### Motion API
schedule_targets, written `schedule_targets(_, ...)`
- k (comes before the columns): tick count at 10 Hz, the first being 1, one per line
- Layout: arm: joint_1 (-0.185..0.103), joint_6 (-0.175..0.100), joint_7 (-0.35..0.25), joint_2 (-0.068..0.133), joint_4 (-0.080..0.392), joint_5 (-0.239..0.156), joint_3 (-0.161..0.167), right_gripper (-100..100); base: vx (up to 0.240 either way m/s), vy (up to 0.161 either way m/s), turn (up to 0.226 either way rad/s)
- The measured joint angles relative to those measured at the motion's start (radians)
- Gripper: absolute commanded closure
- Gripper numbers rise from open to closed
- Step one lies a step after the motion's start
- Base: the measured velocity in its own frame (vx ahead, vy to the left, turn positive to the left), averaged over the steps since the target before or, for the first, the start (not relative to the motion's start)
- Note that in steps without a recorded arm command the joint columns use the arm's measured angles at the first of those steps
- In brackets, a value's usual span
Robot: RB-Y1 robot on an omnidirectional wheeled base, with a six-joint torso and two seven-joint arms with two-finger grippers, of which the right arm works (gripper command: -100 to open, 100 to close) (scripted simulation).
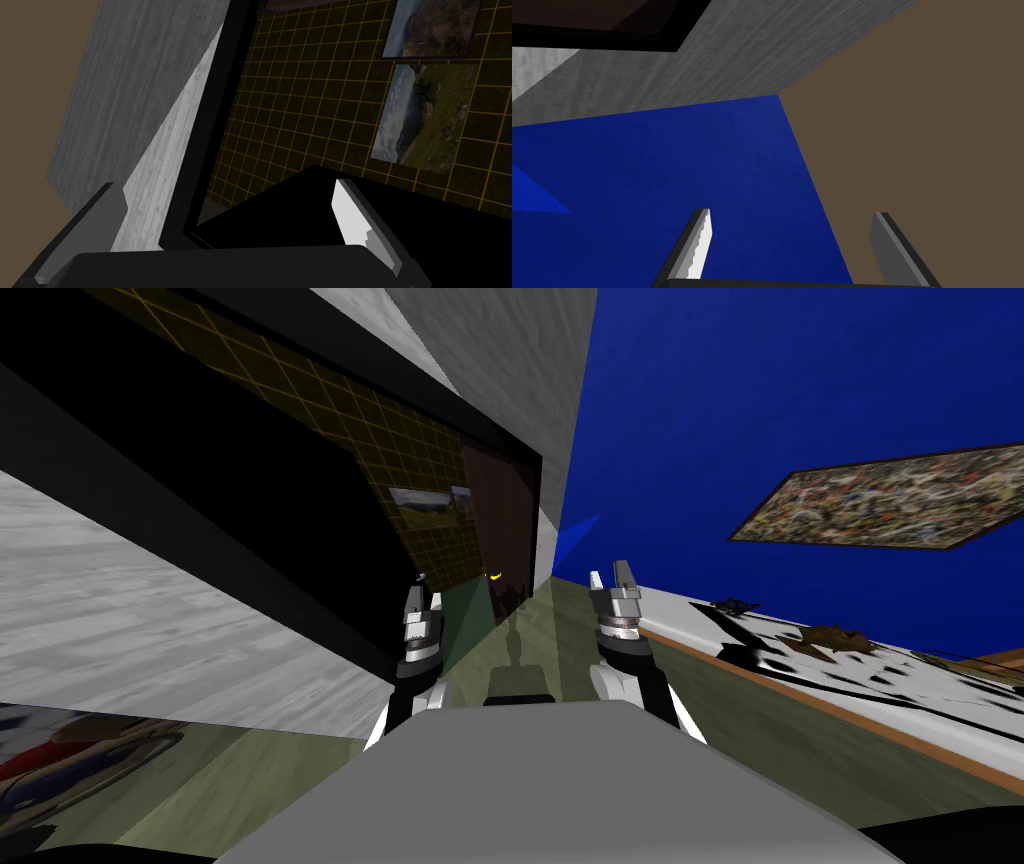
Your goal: Push the door open
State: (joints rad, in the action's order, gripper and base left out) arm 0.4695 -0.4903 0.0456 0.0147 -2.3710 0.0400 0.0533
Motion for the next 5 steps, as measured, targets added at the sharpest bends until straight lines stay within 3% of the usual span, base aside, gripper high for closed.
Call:
schedule_targets(3, -0.015, -0.007, -0.001, 0.010, 0.050, -0.002, 0.005, -100, 0.080, -0.029, 0.086)
schedule_targets(5, -0.041, -0.016, -0.006, 0.023, 0.106, -0.011, -0.006, -100, 0.092, -0.024, 0.129)
